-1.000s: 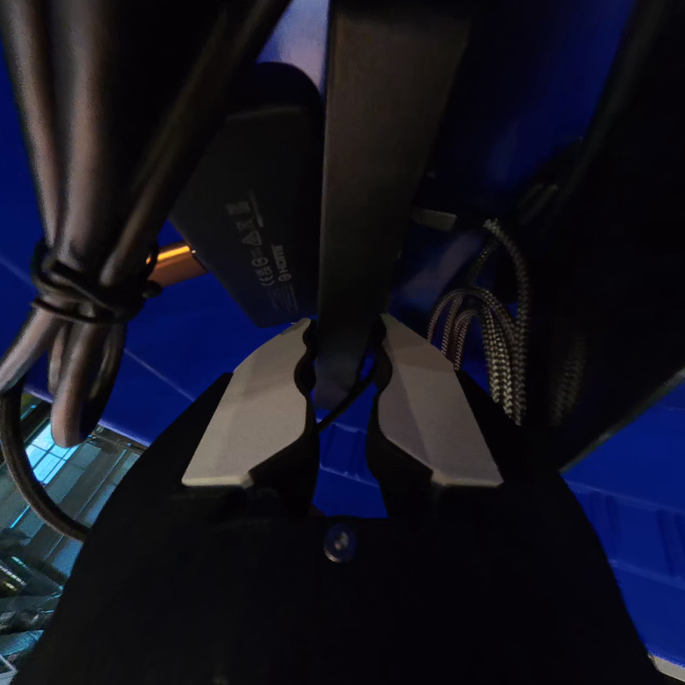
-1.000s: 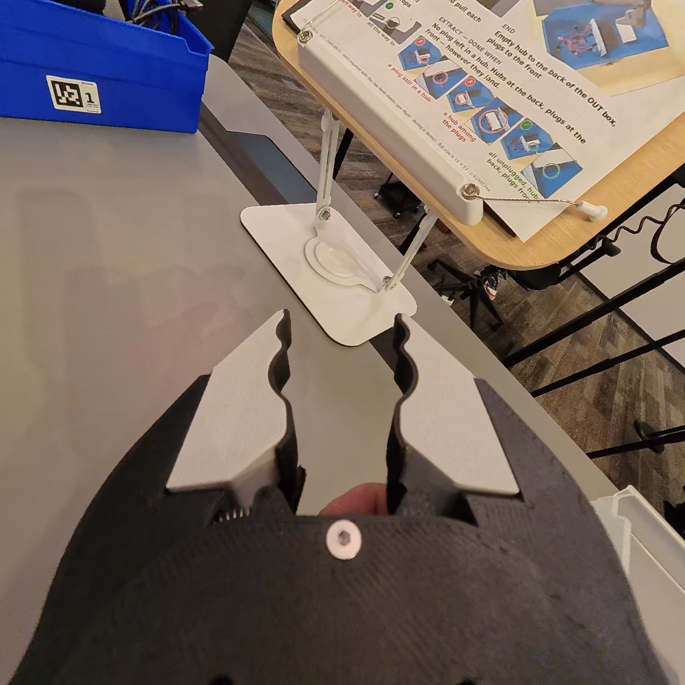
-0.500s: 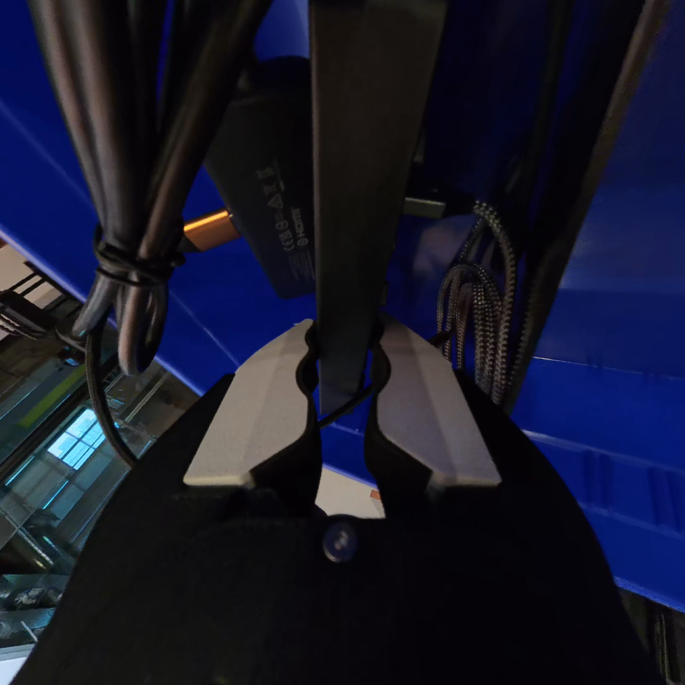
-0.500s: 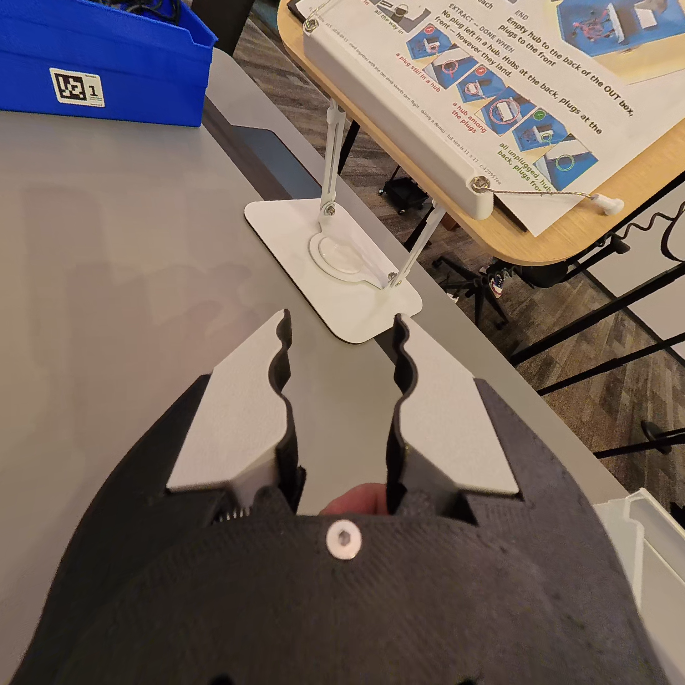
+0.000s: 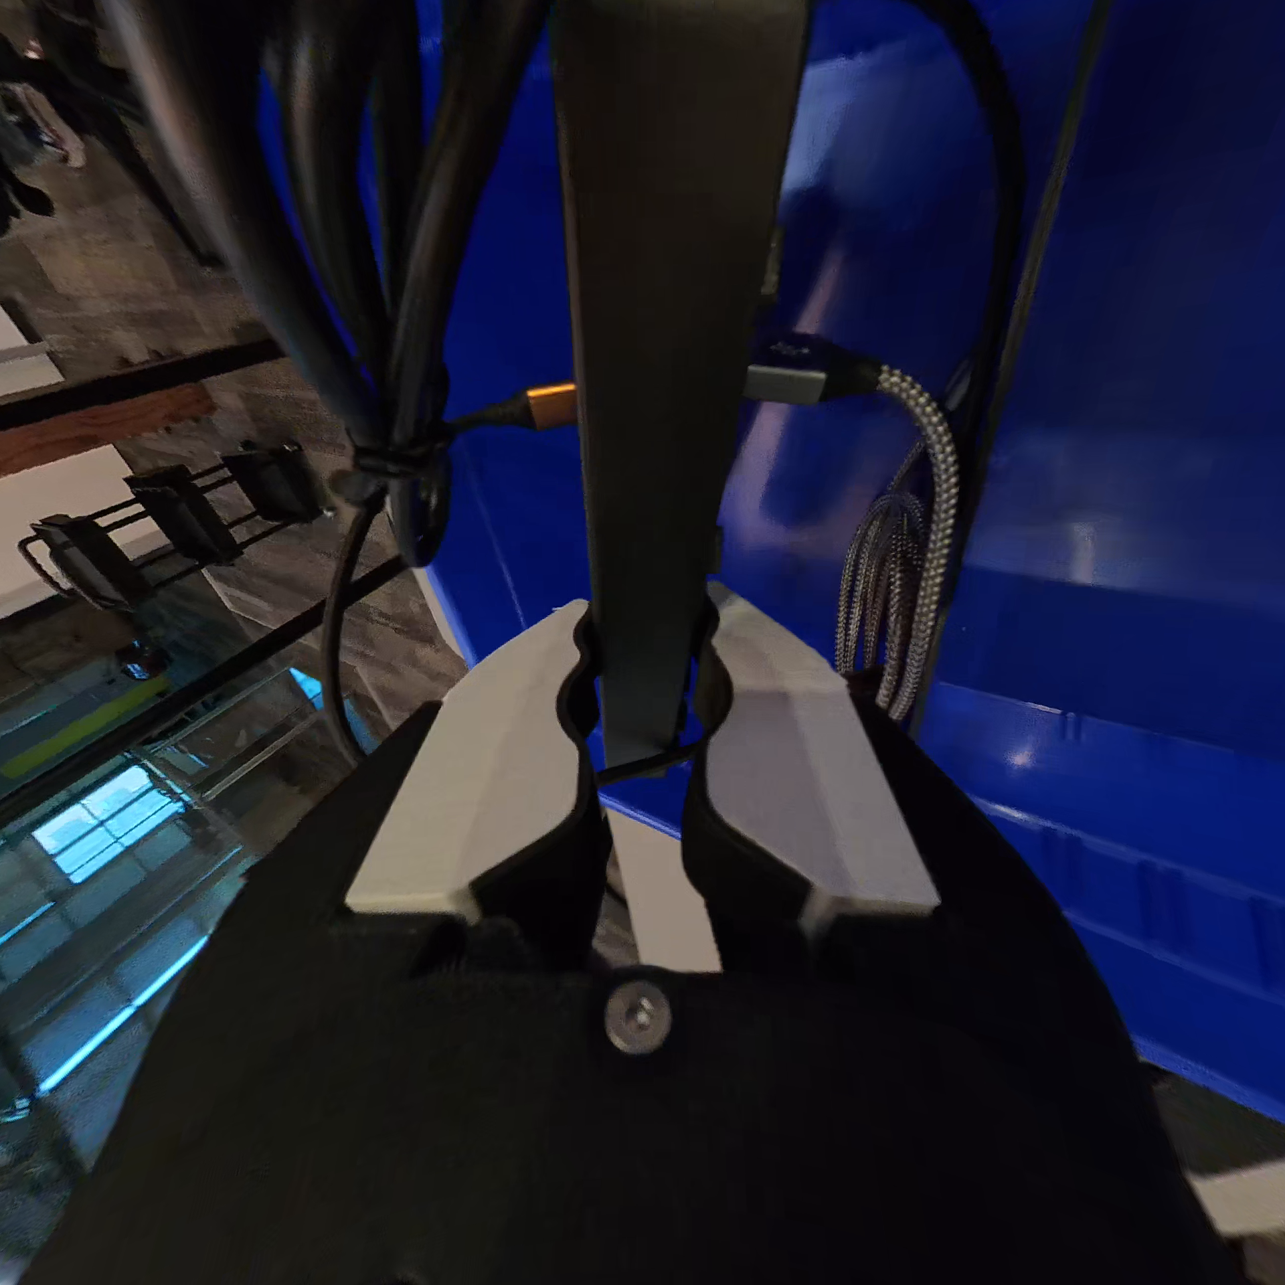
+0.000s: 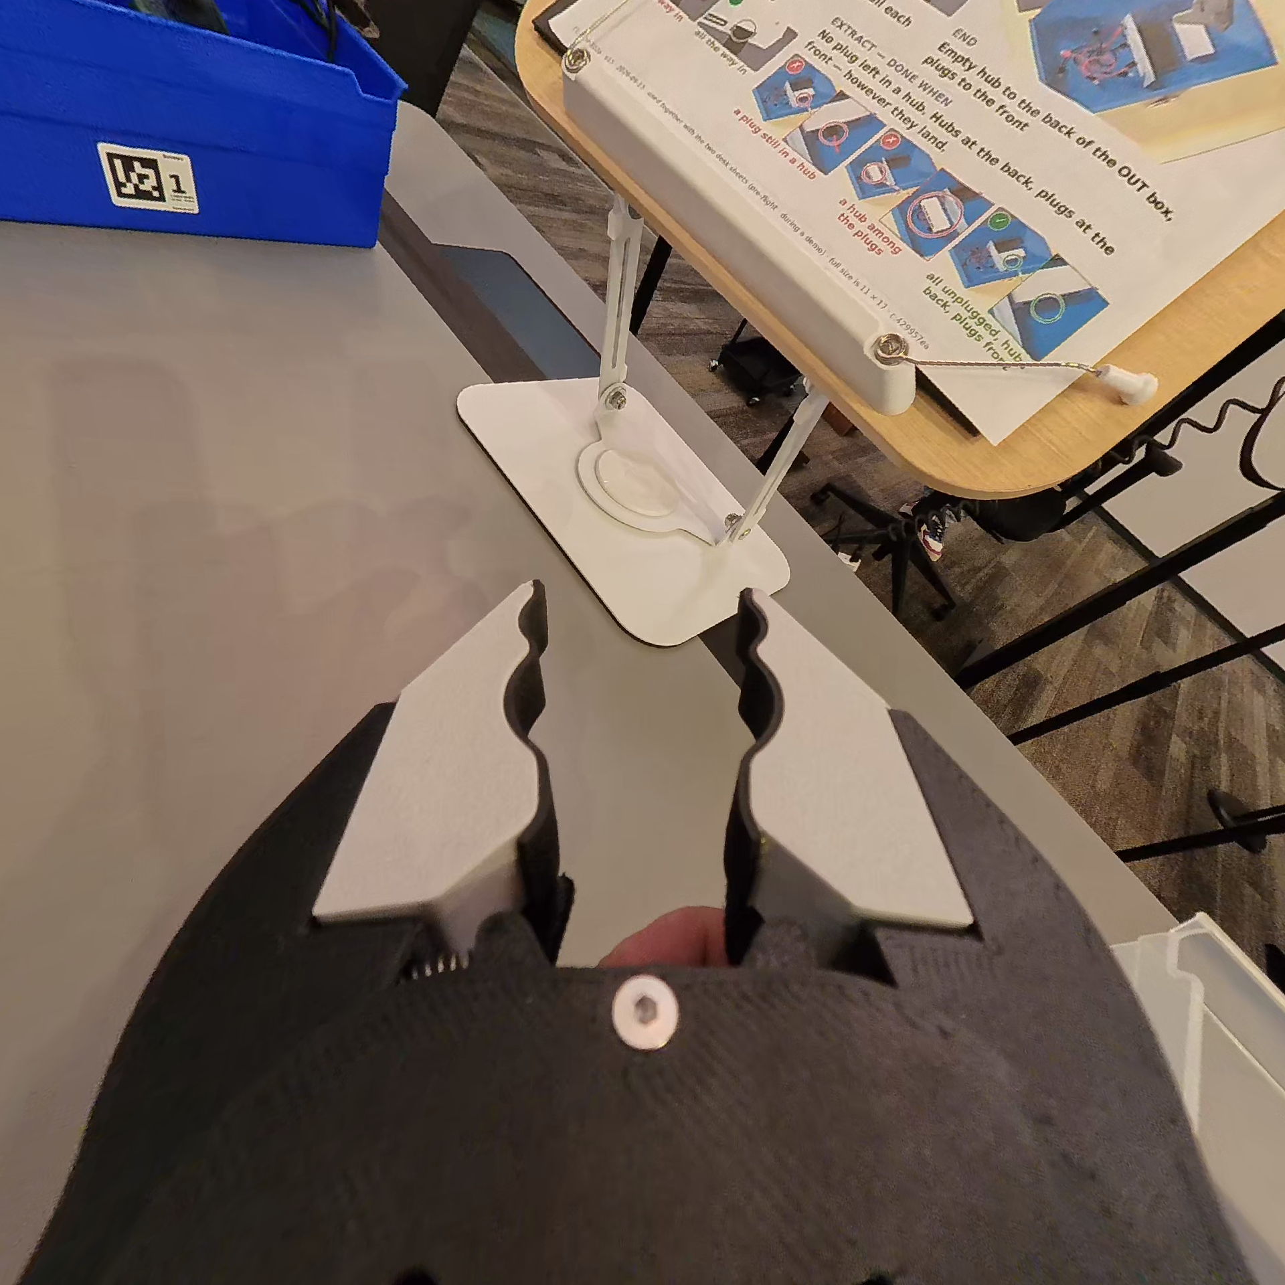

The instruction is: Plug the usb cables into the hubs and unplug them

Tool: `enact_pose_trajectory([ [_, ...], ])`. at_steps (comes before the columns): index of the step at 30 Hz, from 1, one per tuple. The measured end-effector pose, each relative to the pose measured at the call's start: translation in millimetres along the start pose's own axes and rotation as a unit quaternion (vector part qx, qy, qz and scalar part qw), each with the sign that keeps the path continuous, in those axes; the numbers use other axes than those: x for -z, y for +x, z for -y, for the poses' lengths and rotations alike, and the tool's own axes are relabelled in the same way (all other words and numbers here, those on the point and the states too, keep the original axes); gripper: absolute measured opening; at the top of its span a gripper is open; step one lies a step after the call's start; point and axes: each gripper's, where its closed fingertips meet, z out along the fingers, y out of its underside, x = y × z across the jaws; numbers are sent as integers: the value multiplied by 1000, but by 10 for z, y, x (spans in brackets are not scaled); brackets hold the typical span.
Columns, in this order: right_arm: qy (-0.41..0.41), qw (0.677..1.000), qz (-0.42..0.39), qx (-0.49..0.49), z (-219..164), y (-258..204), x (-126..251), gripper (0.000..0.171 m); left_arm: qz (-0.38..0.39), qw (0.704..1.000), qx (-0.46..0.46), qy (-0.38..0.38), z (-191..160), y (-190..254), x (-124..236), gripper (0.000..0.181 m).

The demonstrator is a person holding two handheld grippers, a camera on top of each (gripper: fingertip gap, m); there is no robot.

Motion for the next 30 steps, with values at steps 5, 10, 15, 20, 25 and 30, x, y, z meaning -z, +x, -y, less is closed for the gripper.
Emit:
enact_pose_trajectory([
  [5, 1, 1000, 2, -2, 2, -5, -2, 52, 9, 995, 67, 69, 66, 10, 102, 24],
  [10, 0, 1000, 4, -2, 0, -19, -10, 52, 4, 977, 143, 160, 242, 0, 201, 24],
  [15, 0, 1000, 6, -2, -1, -28, -12, 52, -5, 953, 202, 227, 426, -37, 221, 24],
  [20, 0, 1000, 7, -6, -14, -20, -14, 52, -2, 909, 274, 314, 553, -213, 417, 24],
  [25, 0, 1000, 8, -8, -27, -18, -20, 52, 6, 875, 319, 363, 541, -329, 592, 23],
  [30, 0, 1000, 9, -7, -20, -29, -20, 52, 13, 876, 342, 339, 395, -353, 588, 24],
])
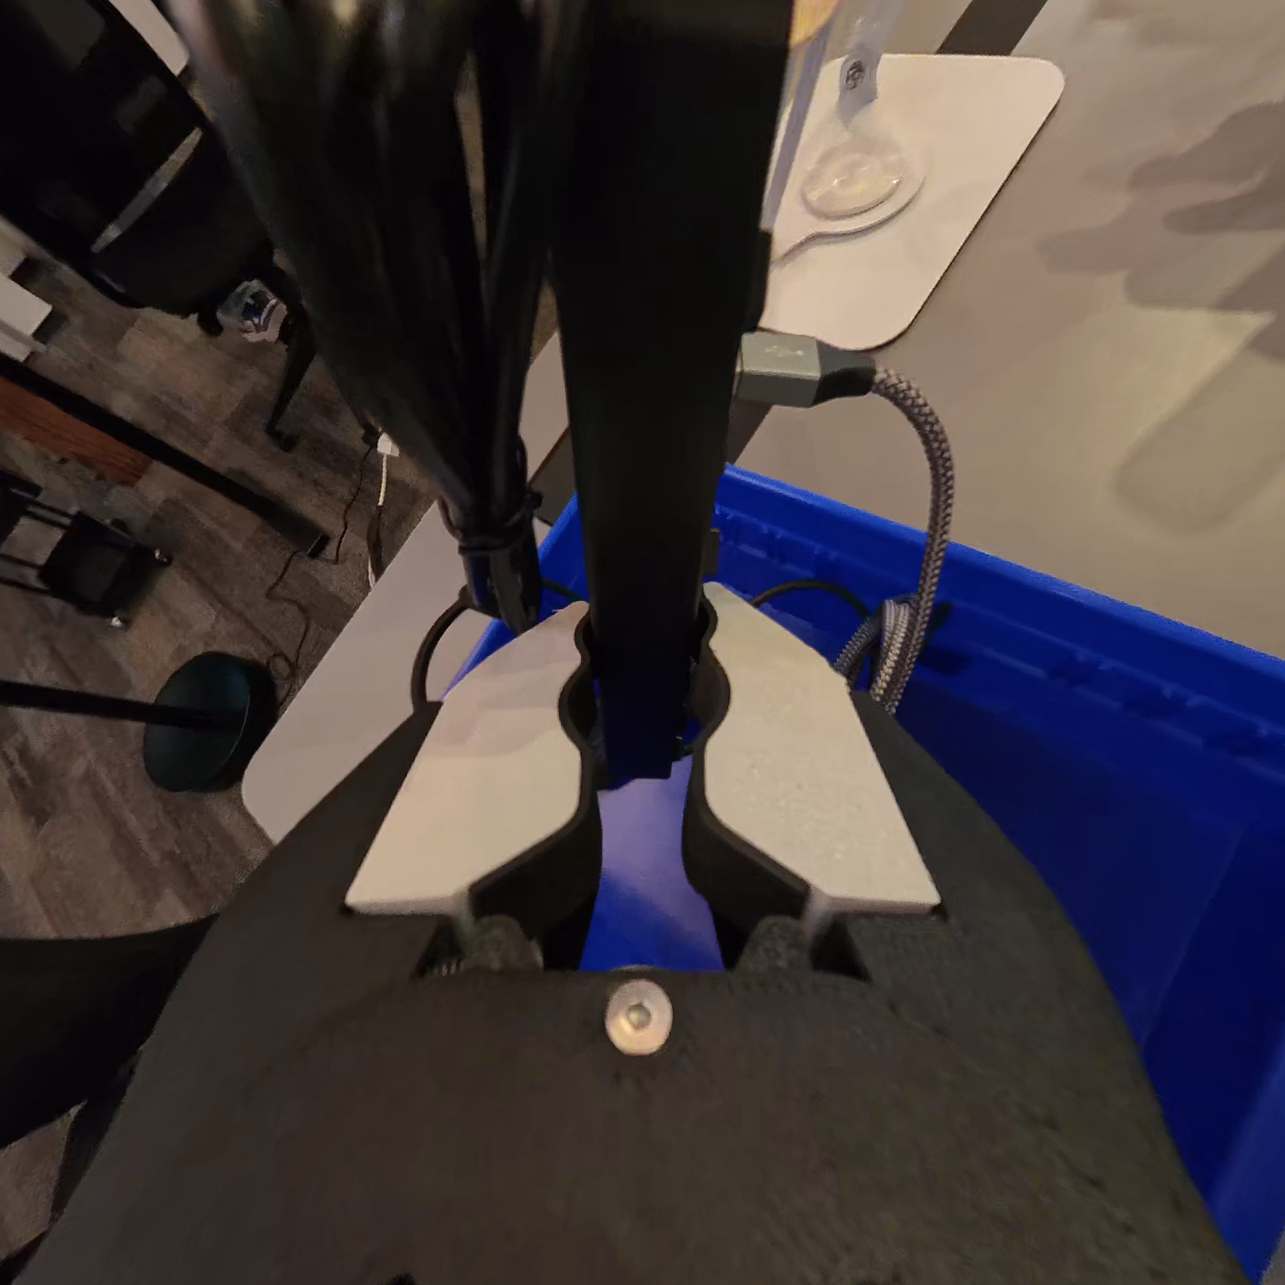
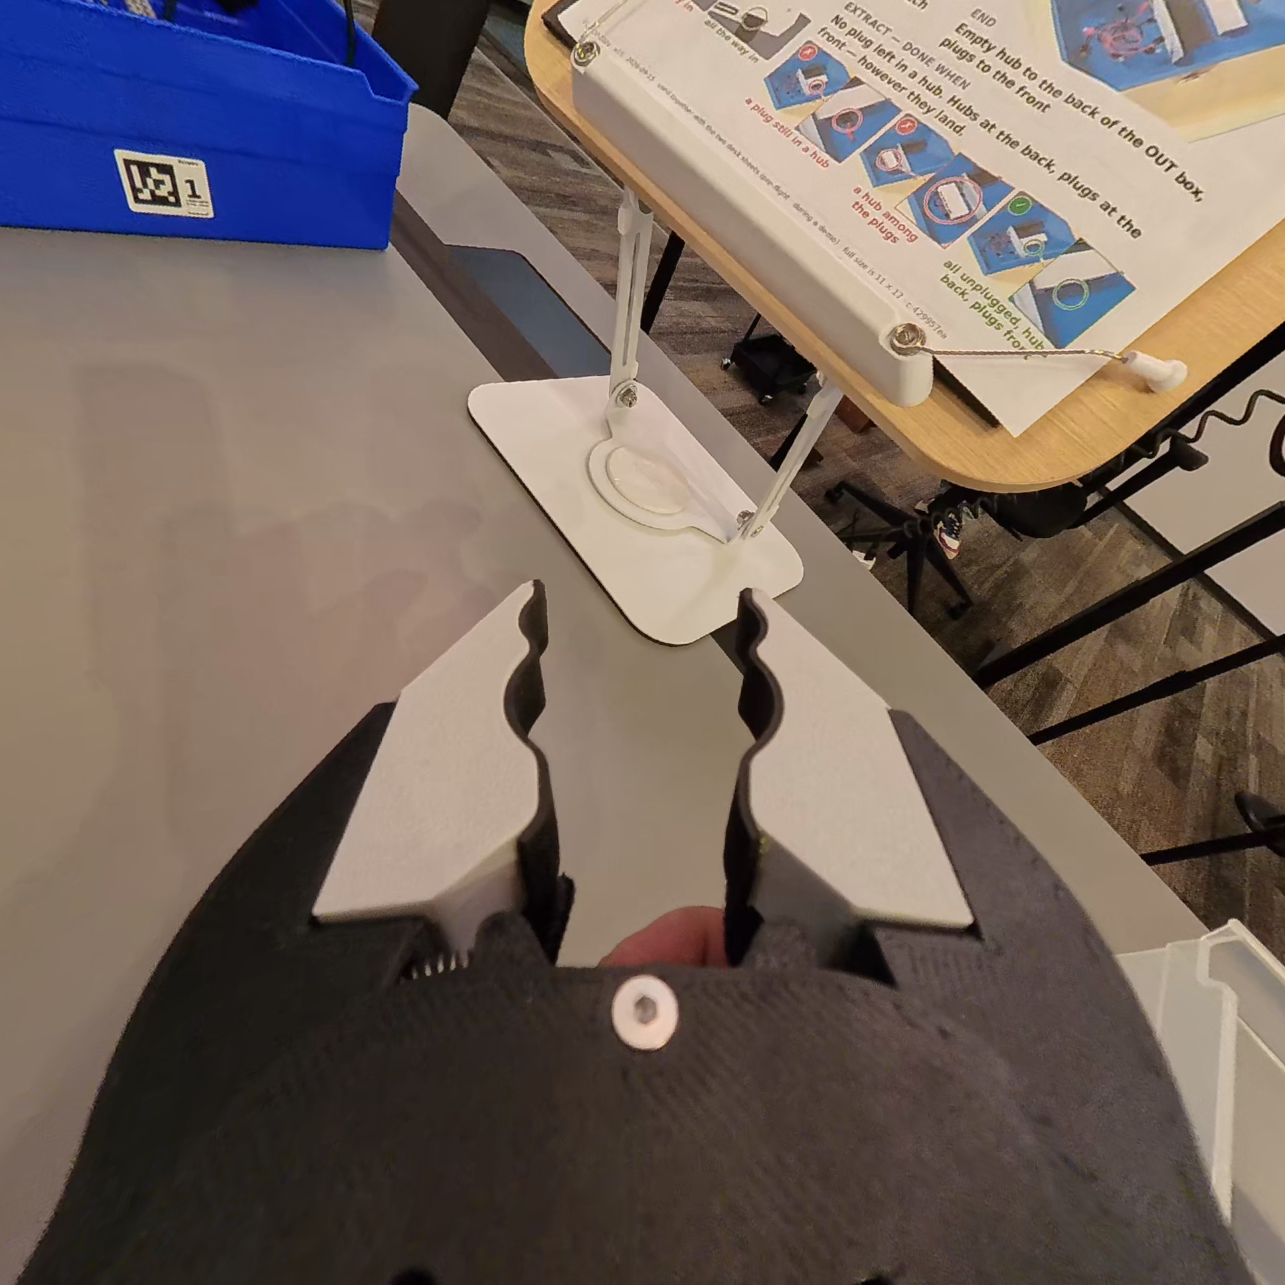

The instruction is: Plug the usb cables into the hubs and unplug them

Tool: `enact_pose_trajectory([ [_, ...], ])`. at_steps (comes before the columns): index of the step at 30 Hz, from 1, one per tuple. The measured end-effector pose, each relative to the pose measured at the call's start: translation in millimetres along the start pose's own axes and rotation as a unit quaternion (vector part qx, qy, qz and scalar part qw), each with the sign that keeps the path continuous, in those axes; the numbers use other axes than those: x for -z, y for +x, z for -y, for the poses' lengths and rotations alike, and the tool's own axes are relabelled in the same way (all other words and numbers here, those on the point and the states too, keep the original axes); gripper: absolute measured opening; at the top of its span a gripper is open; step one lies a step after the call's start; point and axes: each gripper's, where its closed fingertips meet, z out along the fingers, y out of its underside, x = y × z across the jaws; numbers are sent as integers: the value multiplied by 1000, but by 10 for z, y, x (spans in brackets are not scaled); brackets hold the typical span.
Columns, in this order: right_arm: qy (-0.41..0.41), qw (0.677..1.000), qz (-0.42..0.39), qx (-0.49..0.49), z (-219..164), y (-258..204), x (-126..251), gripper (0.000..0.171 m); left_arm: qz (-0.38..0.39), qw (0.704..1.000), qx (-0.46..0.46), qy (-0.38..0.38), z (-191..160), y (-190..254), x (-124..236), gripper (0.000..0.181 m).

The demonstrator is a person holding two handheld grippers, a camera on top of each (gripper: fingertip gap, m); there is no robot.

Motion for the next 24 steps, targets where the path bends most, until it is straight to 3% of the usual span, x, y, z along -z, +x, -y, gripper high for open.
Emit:
enact_pose_trajectory([
  [8, 0, 1000, 2, -1, 1, -8, -3, 52, 9, 1000, 2, -9, 51, -40, 162, 24],
  [24, 9, 1000, 2, -3, 58, -6, 25, 52, 30, 990, 55, 125, 504, -137, 439, 28],
])
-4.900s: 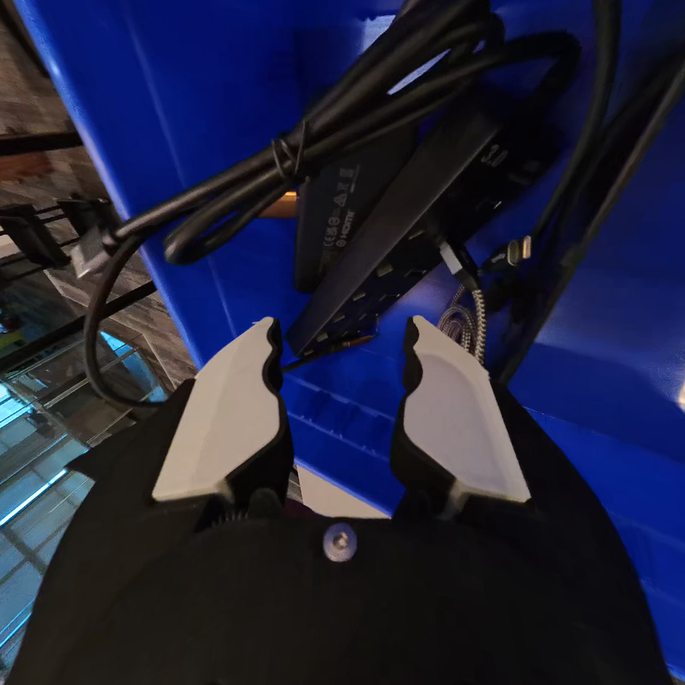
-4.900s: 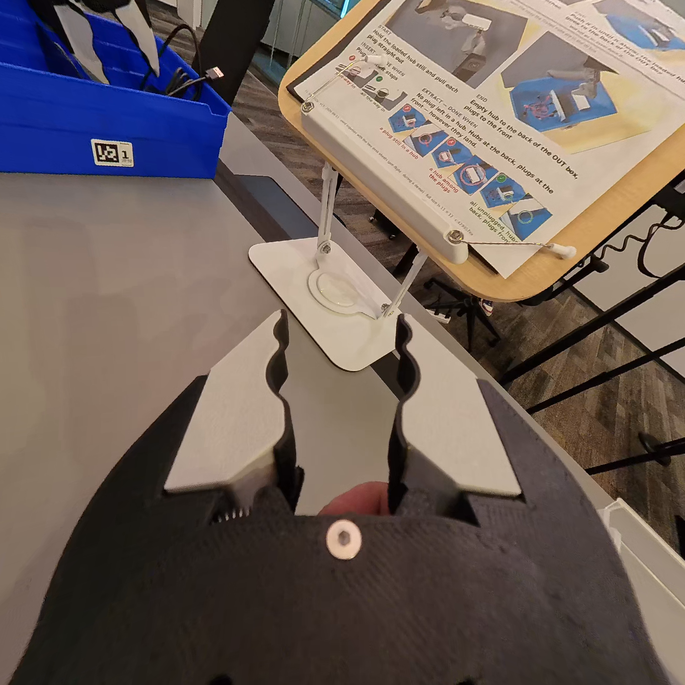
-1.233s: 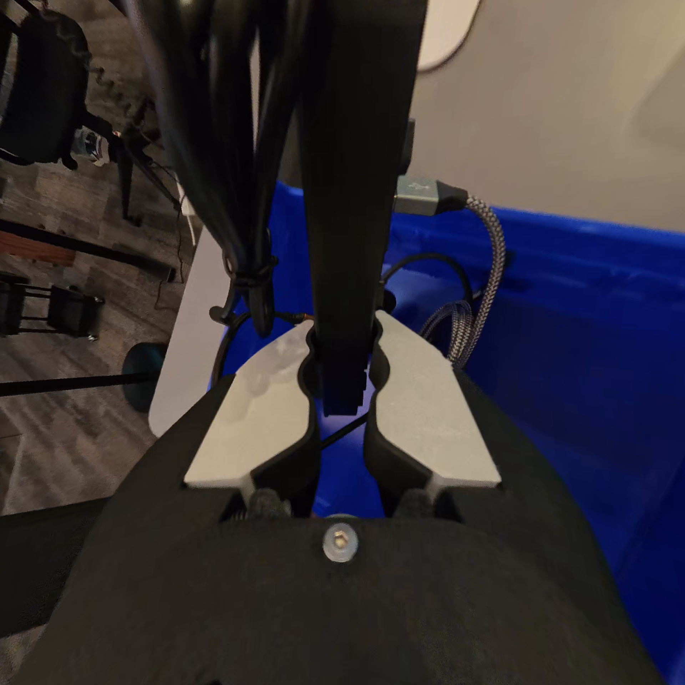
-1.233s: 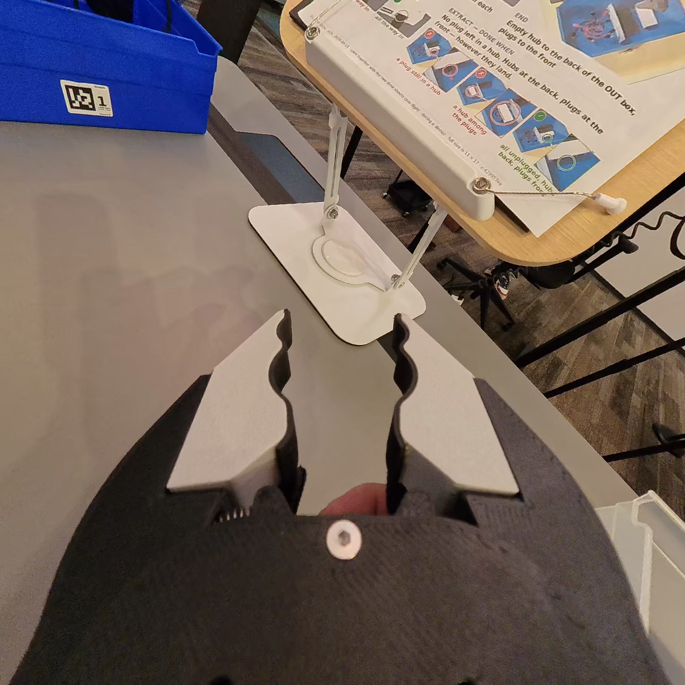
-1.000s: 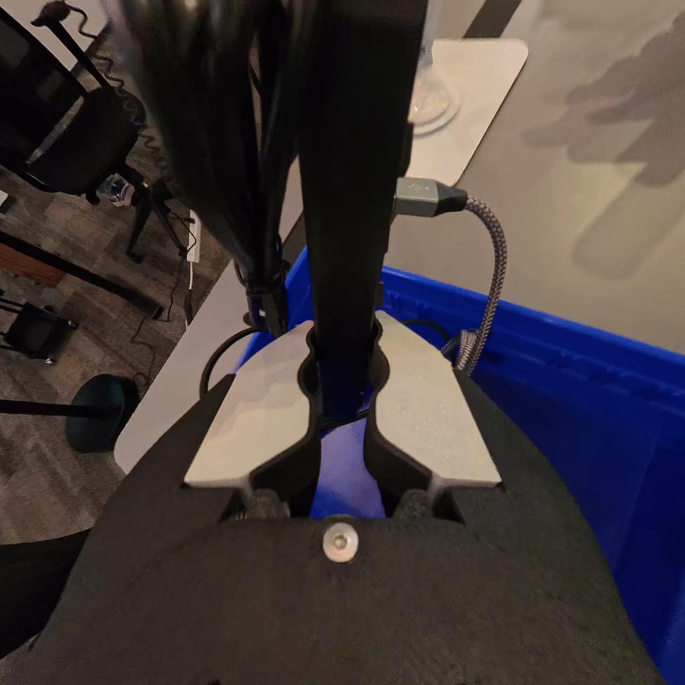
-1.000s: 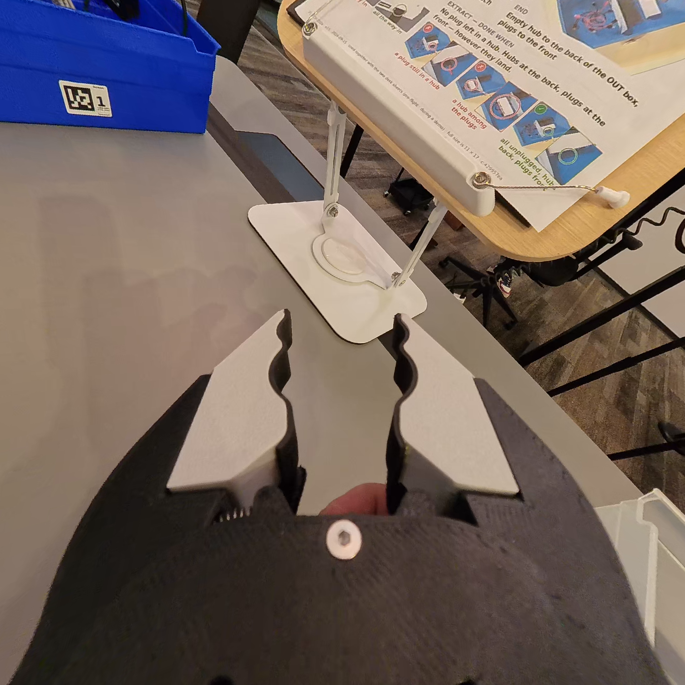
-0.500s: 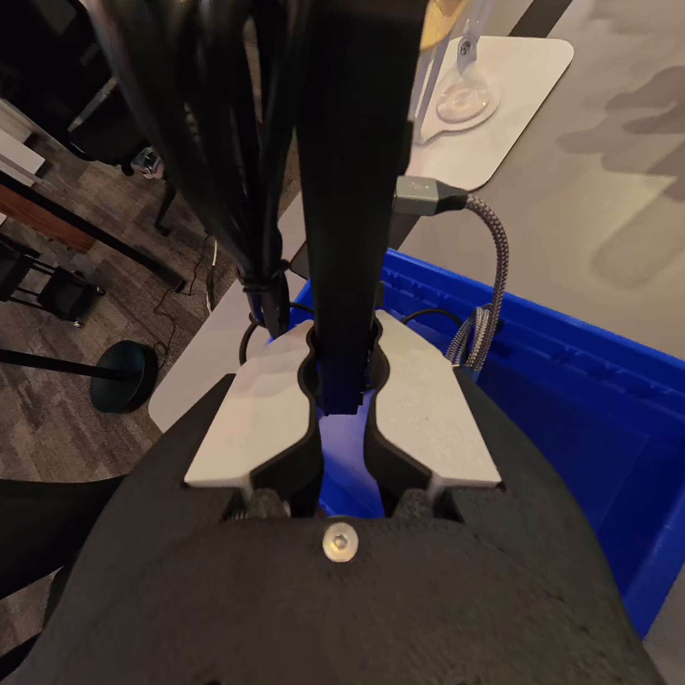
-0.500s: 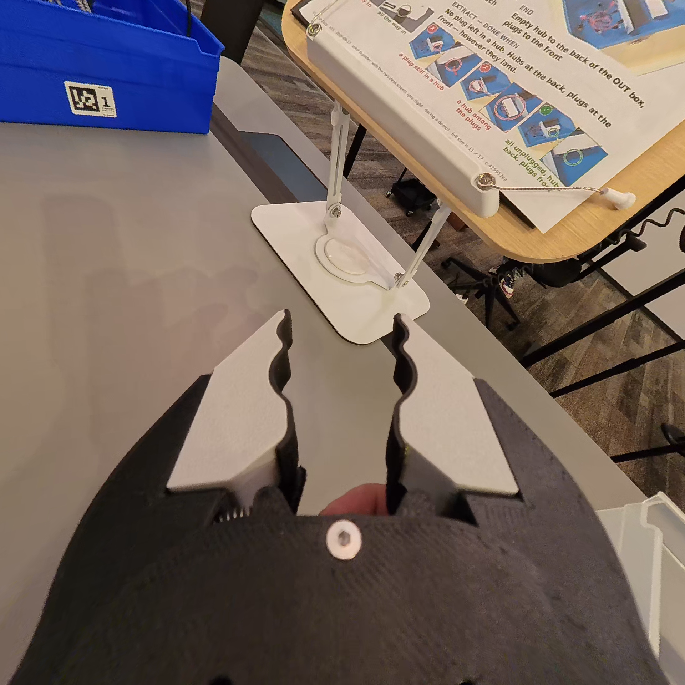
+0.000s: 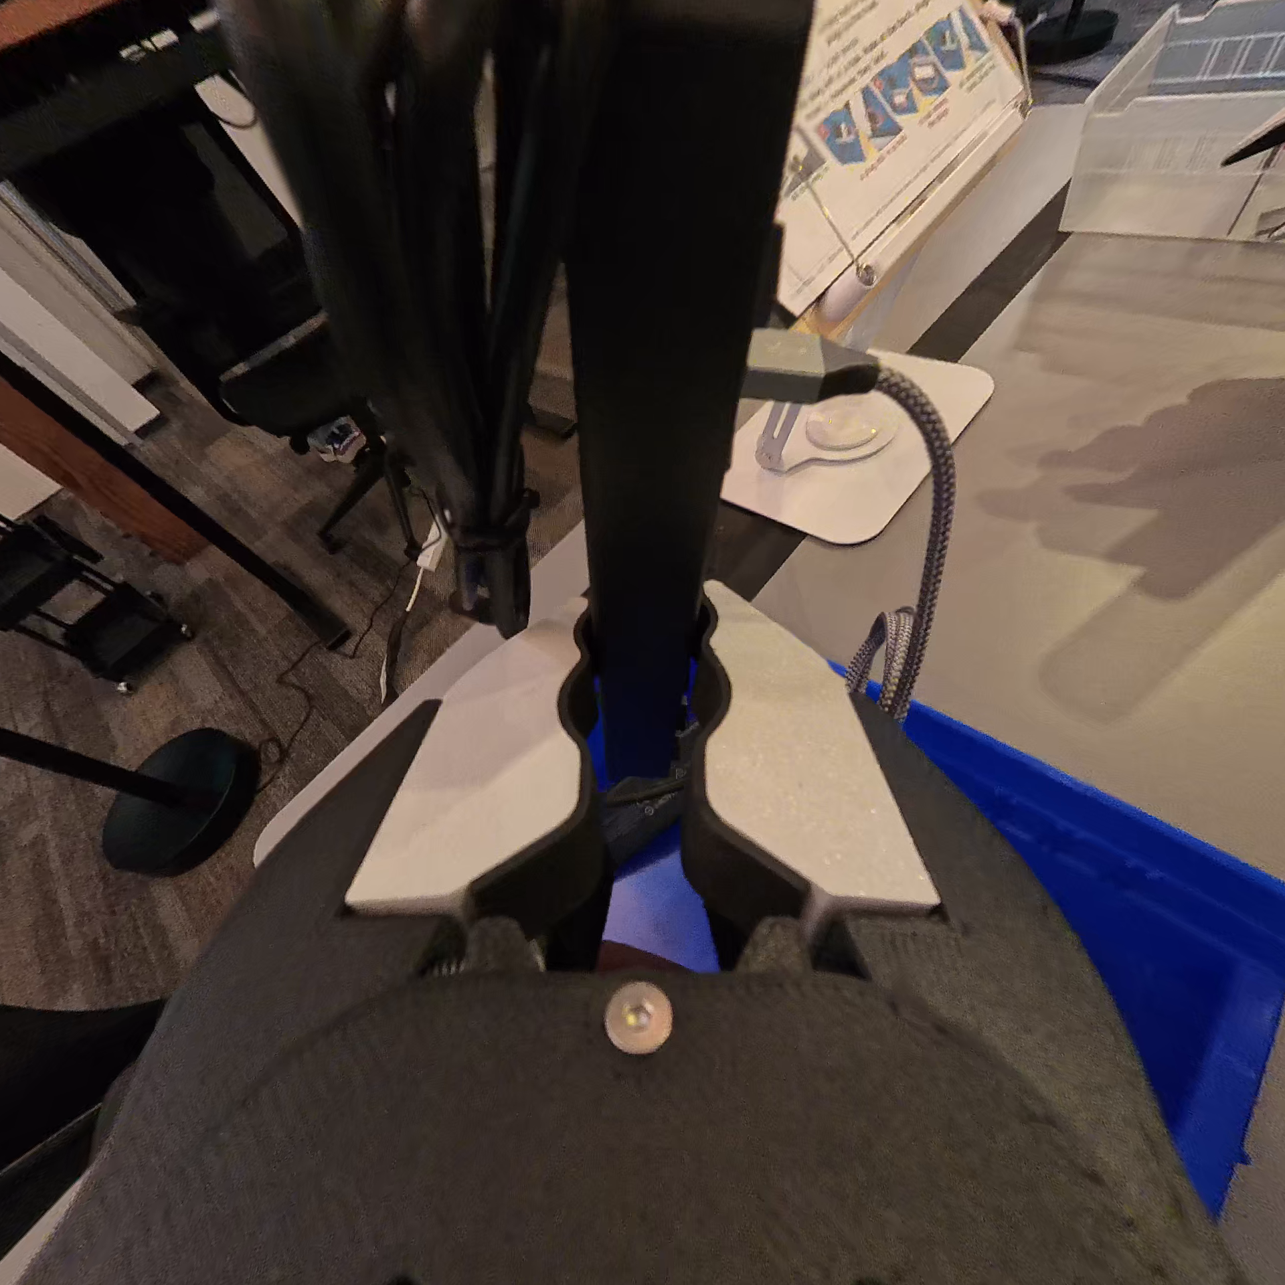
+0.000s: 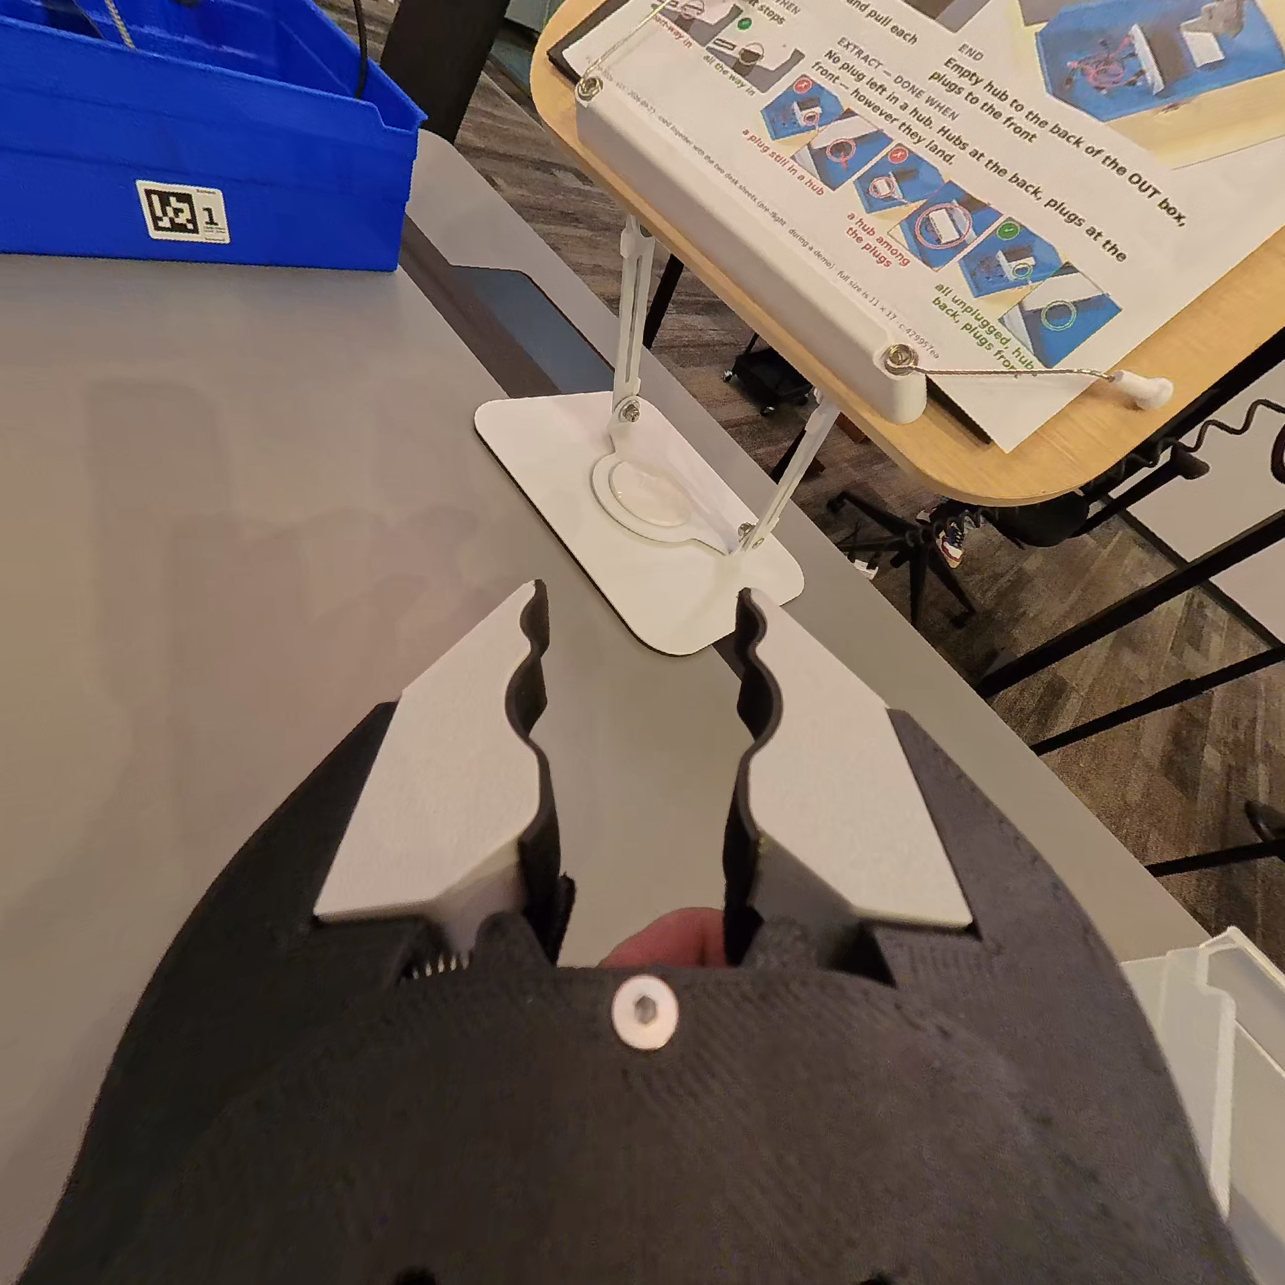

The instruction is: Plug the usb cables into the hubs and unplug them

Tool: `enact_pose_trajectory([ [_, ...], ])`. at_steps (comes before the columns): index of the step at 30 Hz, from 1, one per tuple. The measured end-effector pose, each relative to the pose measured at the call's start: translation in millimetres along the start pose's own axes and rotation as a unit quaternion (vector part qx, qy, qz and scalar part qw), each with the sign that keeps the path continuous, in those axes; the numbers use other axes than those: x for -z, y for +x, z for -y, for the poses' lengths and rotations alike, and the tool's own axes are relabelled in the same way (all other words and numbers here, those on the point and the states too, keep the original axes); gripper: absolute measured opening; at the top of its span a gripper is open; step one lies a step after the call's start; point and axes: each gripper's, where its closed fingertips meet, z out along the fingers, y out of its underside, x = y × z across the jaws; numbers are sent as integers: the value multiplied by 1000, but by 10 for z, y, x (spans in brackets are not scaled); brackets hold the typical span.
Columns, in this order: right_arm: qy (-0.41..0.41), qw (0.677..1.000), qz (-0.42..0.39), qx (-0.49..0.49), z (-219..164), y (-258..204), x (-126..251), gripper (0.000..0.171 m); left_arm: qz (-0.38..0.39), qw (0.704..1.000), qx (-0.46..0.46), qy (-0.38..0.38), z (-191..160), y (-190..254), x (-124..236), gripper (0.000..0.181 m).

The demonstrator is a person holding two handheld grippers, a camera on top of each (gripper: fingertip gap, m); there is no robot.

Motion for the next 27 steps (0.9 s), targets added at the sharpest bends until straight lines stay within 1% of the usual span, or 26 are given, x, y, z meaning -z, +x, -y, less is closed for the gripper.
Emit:
enact_pose_trajectory([
  [6, 2, 1000, 0, -1, 9, 0, 2, 52, -6, 998, 19, 66, 281, 62, 65, 25],
  [10, 4, 1000, 1, -2, 25, -6, 5, 52, 19, 993, 38, 110, 479, 26, 89, 25],
  [13, 9, 1000, 2, -3, 50, -13, 14, 52, 44, 990, 47, 128, 565, -14, 89, 24],
  [14, 10, 1000, 1, -3, 56, -12, 17, 52, 56, 989, 46, 131, 584, -27, 87, 25],
  [16, 12, 1000, 1, -5, 72, -10, 23, 52, 109, 986, 46, 121, 553, -178, 79, 24],
  [18, 14, 1000, 0, -4, 84, -6, 33, 52, 134, 981, 54, 126, 597, -235, 101, 24],
  [27, 17, 1000, 2, -6, 103, -12, 37, 51, 172, 978, 35, 117, 1040, -320, 288, 24],
])
